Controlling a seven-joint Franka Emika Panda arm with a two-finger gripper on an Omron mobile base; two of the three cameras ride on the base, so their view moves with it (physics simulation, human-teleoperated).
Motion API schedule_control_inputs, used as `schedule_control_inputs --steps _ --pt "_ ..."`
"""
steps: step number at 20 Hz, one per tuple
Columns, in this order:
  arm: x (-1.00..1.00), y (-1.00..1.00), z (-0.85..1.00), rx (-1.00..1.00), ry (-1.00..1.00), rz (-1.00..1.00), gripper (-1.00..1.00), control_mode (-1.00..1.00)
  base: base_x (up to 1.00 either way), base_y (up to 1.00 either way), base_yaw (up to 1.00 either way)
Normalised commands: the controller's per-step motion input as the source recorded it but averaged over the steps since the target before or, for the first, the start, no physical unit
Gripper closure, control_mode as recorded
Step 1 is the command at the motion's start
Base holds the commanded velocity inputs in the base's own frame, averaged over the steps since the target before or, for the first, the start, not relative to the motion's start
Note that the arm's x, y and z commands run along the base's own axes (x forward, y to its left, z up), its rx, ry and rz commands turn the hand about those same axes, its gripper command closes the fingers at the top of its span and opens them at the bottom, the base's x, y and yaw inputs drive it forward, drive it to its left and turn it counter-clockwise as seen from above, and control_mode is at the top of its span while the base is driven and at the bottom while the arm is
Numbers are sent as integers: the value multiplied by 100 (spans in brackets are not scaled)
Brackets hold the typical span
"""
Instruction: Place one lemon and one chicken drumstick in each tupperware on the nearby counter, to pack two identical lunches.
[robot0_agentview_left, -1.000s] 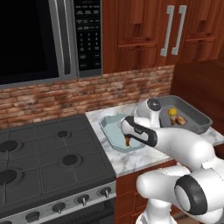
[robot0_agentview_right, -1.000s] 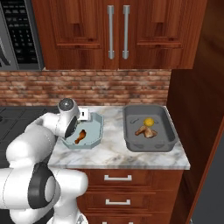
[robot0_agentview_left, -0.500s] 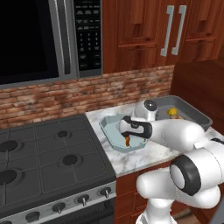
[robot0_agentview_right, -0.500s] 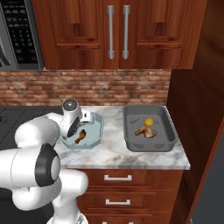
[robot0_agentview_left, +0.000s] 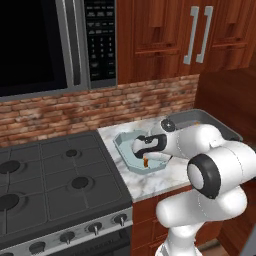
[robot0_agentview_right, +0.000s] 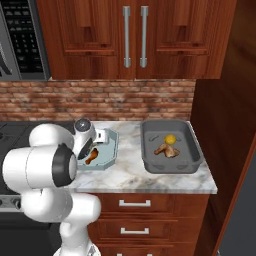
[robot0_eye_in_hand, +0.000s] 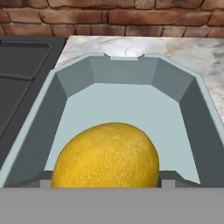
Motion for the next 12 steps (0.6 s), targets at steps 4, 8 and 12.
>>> schedule_control_inputs --steps 4,8,12 --pt "36 0 -11 0 0 0 100 -100 0 0 0" --pt "24 0 -18 0 0 0 -100 -100 0 0 0" --pt "33 3 -29 0 0 0 -100 -100 0 0 0"
